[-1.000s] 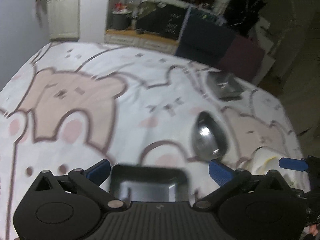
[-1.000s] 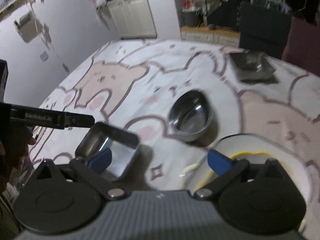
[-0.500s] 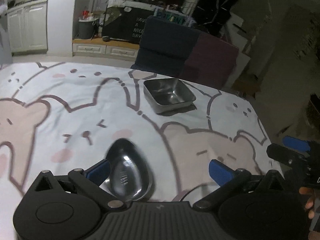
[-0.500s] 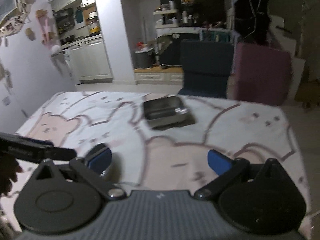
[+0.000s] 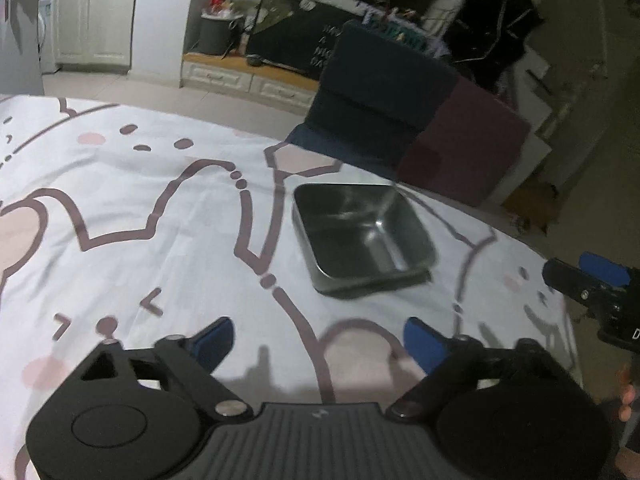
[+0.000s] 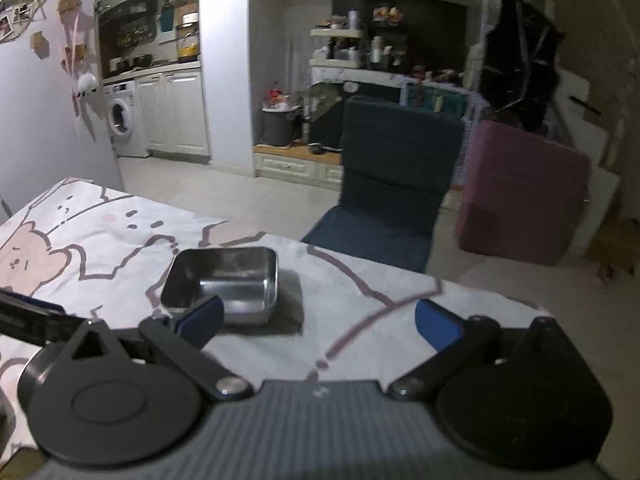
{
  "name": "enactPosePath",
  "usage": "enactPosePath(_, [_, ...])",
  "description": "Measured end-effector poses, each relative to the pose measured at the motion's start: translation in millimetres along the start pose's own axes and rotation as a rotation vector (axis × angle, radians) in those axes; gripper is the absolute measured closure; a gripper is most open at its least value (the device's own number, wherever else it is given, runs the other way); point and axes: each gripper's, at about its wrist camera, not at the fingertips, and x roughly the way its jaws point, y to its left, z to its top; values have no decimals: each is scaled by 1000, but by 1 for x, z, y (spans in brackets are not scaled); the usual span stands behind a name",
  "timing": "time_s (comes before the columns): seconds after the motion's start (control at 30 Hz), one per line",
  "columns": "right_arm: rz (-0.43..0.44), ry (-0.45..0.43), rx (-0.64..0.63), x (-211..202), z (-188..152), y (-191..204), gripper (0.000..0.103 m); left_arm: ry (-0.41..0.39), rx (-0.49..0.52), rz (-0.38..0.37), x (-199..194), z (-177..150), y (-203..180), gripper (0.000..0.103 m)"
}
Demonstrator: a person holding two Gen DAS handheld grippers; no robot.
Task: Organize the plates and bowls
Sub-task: 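Move both tools to the second square steel tray and close on its rim, then lift the second steel tray with both grippers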
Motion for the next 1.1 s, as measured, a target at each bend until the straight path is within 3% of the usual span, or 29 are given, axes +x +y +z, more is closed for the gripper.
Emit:
enactPosePath(0.13, [68, 35, -15, 45, 13, -2, 13, 7, -58, -14, 24, 15, 9, 28])
enactPosePath(0.3, [119, 128, 15, 92, 22, 9, 46, 3, -92, -68, 45, 29, 15, 46])
enactPosePath(0.43, [124, 170, 9, 120, 23, 18, 52, 5, -114, -112, 59, 33, 17, 59])
enactPosePath(0.6, [128, 183, -33, 140, 23, 30, 59, 5, -119, -106, 74, 36, 19, 71])
enactPosePath(0.67, [128, 196, -42, 147, 22, 32, 59, 18, -129, -108, 79, 36, 19, 86])
enactPosePath(0.97, [128, 187, 2, 141, 18, 43, 93, -5, -103, -52, 71, 35, 21, 96])
enactPosePath(1.1, [135, 156, 27, 120, 18, 42, 96, -21, -50, -47, 49, 37, 12, 97])
